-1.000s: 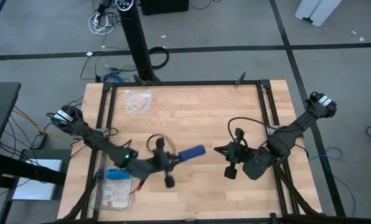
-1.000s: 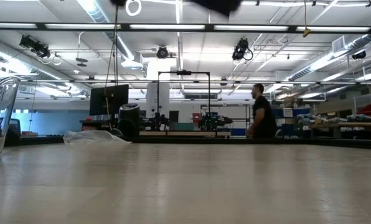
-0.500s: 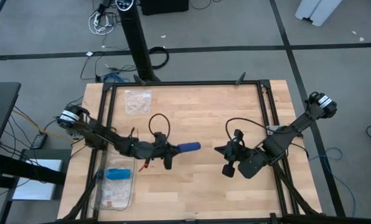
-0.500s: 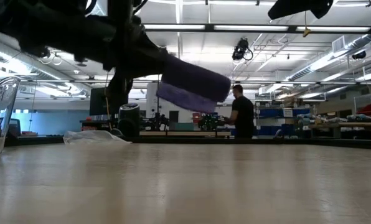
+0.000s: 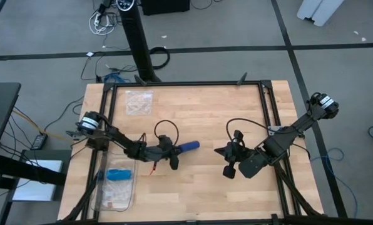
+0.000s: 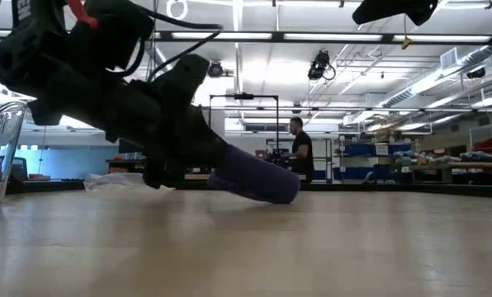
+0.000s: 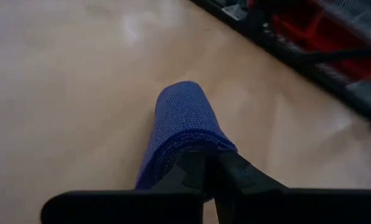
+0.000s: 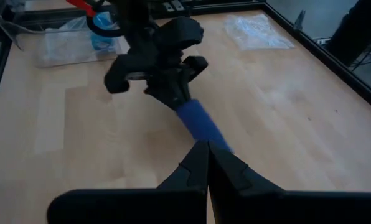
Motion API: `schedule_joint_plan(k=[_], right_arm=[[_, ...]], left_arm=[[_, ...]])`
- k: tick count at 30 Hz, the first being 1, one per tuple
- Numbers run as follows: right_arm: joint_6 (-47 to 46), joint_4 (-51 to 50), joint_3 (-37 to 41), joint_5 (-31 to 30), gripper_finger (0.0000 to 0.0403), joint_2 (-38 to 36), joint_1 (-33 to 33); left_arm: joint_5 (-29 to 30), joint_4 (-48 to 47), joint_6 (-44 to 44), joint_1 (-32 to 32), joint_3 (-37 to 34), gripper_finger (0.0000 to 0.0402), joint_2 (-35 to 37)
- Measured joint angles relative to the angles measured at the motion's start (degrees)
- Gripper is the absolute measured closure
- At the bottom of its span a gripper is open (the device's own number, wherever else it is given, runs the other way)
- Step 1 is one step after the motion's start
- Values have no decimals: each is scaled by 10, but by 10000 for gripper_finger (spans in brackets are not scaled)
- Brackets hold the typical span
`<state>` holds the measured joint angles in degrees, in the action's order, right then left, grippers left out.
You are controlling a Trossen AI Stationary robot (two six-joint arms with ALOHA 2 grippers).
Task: Roll bandage
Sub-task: Roll the blue bandage
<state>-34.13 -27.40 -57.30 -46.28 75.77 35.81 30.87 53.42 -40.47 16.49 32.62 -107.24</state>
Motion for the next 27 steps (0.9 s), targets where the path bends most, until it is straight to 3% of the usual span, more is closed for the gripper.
schedule_joint_plan(k=[7,15,23,27], right_arm=[[17,7,0,0,402,0,-1],[17,13,0,0,402,0,-1],[17,13,0,0,401,0,-1],[17,13,0,1,400,0,-1]], left_arm=[[44,-12,112,-12,0,386,-1],[64,-102,118,-23,1,373,1],[147,-170,132,-27,0,345,-1],[160,-181,132,-27,-1,338,-1]])
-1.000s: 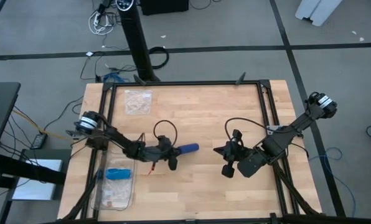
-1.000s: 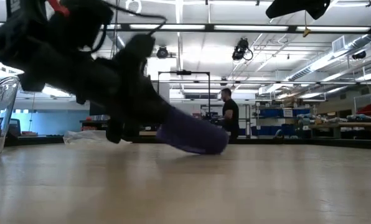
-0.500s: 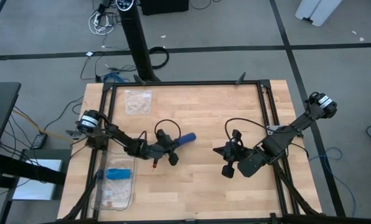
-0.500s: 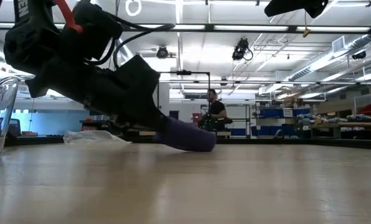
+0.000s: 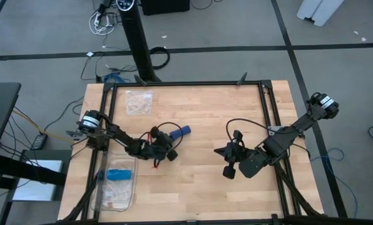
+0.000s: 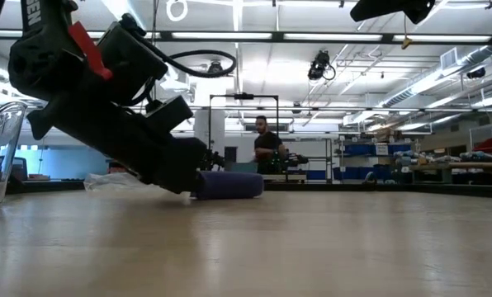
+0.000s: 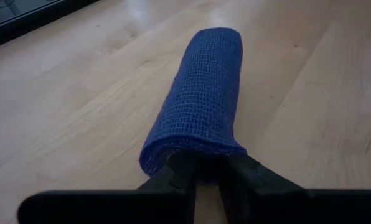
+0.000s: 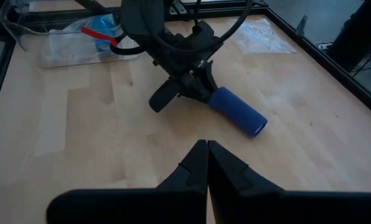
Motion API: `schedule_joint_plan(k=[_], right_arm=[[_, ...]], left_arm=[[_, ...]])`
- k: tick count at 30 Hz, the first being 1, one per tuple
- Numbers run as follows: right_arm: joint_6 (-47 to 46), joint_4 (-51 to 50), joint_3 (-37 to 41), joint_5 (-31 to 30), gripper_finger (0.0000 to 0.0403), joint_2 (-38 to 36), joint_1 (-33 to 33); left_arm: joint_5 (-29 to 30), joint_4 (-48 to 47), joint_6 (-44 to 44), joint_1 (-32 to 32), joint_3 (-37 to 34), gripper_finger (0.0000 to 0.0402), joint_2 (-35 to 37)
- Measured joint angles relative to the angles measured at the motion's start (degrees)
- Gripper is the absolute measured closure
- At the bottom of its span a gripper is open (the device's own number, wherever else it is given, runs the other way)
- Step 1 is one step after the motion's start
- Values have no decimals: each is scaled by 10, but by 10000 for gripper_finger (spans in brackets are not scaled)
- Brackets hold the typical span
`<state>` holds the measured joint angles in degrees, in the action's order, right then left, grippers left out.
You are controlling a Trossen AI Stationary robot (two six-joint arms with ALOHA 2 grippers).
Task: Roll bandage
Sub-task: Roll the blue bandage
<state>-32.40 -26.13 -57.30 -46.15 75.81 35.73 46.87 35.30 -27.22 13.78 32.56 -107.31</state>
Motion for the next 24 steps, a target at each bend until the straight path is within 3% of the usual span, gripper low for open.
schedule_joint_plan(k=[24], right_arm=[[0,6,0,39,394,0,0]], left_arm=[[-61,-75,41,2,2,321,19]])
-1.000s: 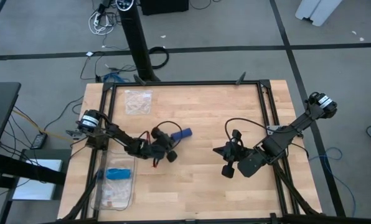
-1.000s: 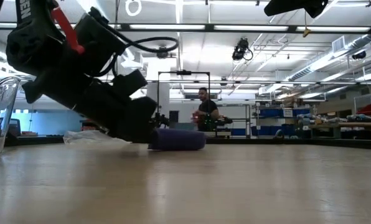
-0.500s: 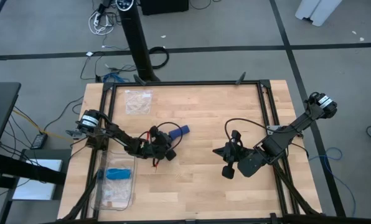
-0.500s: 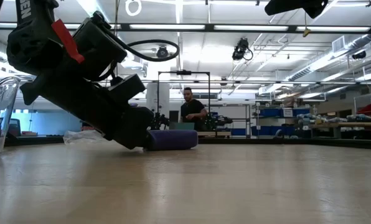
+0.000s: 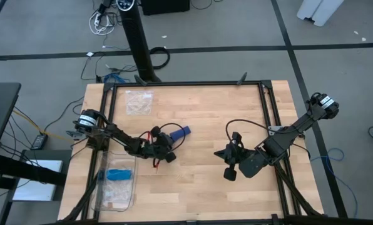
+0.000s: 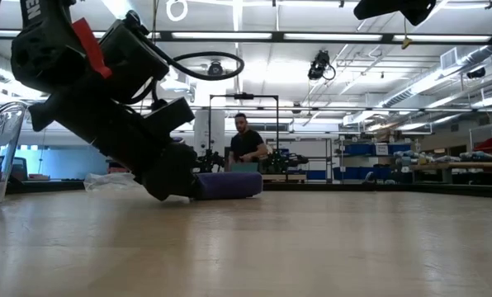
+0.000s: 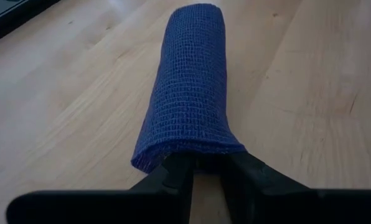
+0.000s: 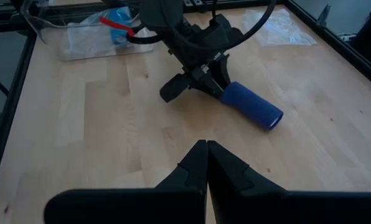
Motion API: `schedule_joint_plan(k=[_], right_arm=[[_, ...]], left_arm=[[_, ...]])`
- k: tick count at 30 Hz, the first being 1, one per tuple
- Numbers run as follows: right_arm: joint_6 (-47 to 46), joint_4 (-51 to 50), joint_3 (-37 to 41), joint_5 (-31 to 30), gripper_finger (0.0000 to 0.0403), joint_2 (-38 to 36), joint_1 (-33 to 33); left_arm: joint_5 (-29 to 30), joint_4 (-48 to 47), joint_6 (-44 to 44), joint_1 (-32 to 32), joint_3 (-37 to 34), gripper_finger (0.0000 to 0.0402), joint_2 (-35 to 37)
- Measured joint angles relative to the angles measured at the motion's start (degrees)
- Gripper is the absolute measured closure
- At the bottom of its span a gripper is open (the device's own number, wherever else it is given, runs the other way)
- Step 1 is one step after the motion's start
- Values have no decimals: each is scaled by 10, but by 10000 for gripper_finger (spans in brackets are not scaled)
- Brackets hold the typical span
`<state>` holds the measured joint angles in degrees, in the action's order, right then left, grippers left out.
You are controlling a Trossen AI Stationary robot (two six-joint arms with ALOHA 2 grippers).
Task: Roll bandage
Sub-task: Roll the blue bandage
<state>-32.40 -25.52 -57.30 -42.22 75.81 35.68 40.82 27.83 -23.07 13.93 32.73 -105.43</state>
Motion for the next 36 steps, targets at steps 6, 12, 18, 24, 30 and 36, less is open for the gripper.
schedule_joint_plan(k=[6,12,18,24,30,36], right_arm=[[0,2,0,0,383,0,0],[0,2,0,0,353,0,0],[0,2,0,0,335,0,0],[0,2,0,3,338,0,1],[0,2,0,5,338,0,2],[0,2,0,14,342,0,2]], left_arm=[[1,-7,4,3,6,321,0],[-2,-112,3,13,54,308,3],[-13,-267,2,34,127,299,2],[-36,-407,3,50,197,299,0],[-48,-474,1,64,229,315,0],[-45,-481,-1,72,229,379,0]])
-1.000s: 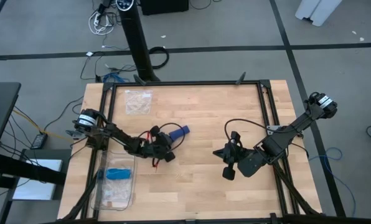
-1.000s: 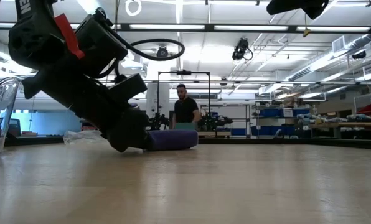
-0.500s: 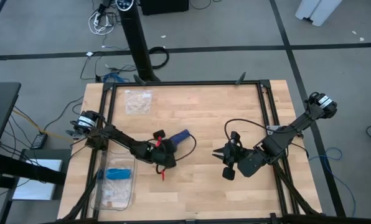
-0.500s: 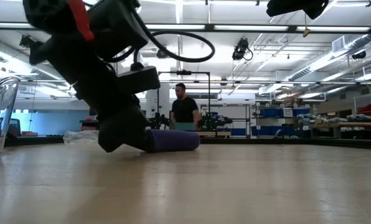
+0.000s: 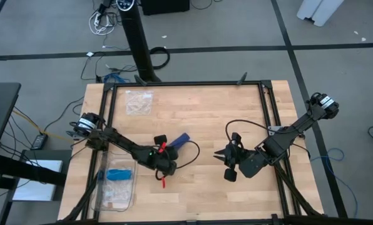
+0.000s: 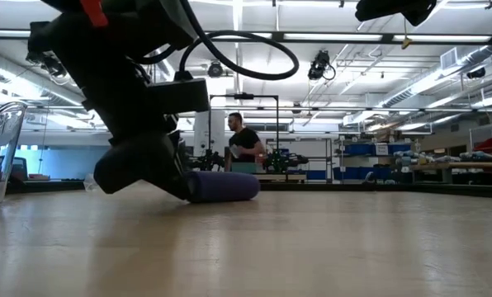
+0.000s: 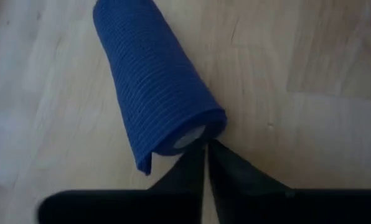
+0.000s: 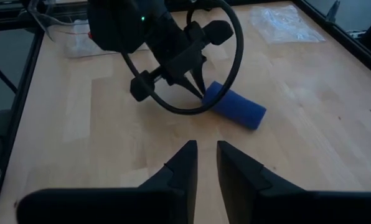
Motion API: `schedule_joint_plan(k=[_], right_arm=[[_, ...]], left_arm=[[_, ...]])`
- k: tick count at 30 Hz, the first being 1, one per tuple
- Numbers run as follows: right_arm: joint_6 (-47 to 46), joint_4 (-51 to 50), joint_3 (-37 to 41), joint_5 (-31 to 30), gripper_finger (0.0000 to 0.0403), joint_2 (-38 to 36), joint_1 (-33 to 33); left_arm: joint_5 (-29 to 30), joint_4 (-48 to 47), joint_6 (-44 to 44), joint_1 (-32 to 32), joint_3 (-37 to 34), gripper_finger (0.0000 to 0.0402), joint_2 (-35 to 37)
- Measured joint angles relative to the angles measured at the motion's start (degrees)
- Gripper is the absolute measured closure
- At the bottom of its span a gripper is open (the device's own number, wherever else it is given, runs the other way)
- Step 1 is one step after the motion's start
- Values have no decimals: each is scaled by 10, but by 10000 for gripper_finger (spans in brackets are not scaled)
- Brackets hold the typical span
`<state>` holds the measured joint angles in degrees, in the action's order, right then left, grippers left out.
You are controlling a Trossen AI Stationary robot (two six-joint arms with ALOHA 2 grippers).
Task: Roll bandage
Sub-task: Roll the blue bandage
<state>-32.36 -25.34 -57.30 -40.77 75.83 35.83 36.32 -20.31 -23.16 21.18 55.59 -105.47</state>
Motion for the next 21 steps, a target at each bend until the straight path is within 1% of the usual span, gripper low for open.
schedule_joint_plan(k=[2,5,7,10,12,15,21], right_arm=[[0,0,0,0,343,0,0],[0,0,0,0,344,0,0],[0,0,0,1,343,0,0],[0,0,0,5,344,0,2],[0,0,0,5,347,0,2],[1,0,0,5,354,0,2],[7,4,0,2,368,0,2]], left_arm=[[0,-3,-8,2,0,394,0],[-4,-13,-21,4,0,390,0],[-17,-19,-30,10,0,390,0],[-38,-33,-46,27,1,393,2],[-40,-38,-59,44,2,396,2],[-10,-25,-72,72,2,397,5],[85,60,-54,94,1,399,28]])
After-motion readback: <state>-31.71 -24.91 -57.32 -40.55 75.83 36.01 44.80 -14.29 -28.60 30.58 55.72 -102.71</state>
